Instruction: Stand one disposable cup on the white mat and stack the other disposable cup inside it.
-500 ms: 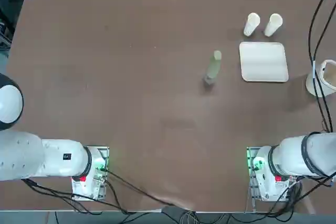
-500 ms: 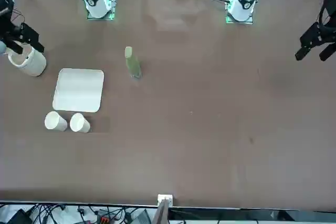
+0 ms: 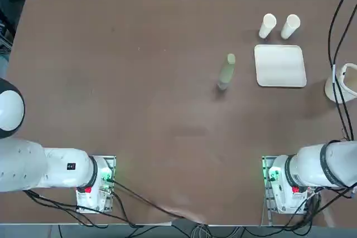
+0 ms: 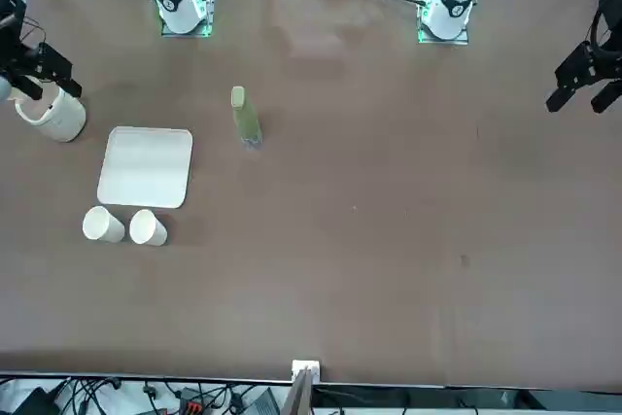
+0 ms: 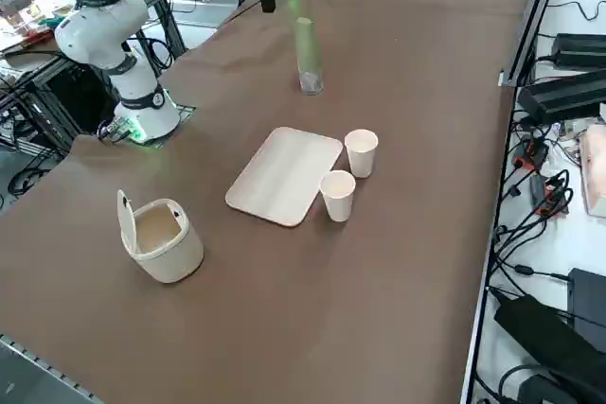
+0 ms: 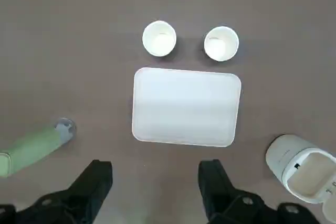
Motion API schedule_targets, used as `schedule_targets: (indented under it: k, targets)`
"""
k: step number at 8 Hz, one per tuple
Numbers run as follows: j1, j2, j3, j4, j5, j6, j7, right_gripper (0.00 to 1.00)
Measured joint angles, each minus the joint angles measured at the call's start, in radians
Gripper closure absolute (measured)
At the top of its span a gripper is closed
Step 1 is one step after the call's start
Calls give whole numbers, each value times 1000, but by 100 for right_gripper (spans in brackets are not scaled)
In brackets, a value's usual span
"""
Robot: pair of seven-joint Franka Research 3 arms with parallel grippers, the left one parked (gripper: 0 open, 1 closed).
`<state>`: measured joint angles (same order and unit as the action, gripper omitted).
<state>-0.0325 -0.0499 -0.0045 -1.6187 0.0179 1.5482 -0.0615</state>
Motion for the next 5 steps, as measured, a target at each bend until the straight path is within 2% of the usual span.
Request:
schedule_targets:
  k: [2, 5]
  targets:
    - [10, 46, 1, 12, 1, 29, 11, 0]
    - [34, 219, 2, 11, 1, 200, 13, 0]
